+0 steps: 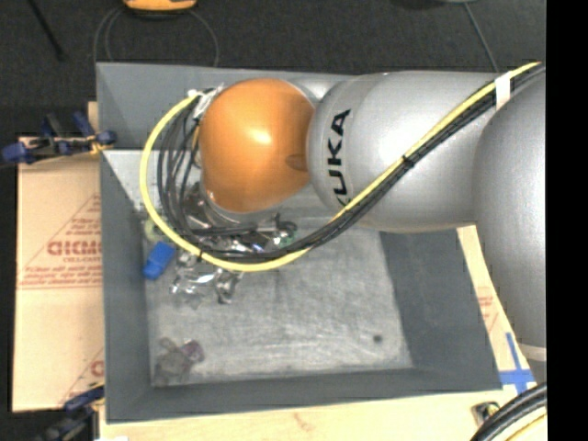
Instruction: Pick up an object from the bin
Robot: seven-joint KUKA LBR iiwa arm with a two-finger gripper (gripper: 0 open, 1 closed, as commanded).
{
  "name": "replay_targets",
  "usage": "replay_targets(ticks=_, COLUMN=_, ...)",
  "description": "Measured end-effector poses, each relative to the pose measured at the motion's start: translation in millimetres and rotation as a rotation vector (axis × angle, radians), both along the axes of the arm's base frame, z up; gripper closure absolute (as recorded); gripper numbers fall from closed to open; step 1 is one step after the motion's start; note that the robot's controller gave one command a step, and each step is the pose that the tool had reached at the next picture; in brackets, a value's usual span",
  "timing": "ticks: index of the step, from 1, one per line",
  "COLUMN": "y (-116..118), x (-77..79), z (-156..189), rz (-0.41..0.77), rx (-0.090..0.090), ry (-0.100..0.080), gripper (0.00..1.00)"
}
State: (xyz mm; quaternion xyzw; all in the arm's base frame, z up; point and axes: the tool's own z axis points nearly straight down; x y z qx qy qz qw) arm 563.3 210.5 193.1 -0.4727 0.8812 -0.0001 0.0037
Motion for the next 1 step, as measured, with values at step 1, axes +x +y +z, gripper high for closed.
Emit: replay_targets(ticks=1, y=-16.0, x=4.5, z=49.4, rz=0.178, rx=-0.002, ry=0.002, gripper=1.00)
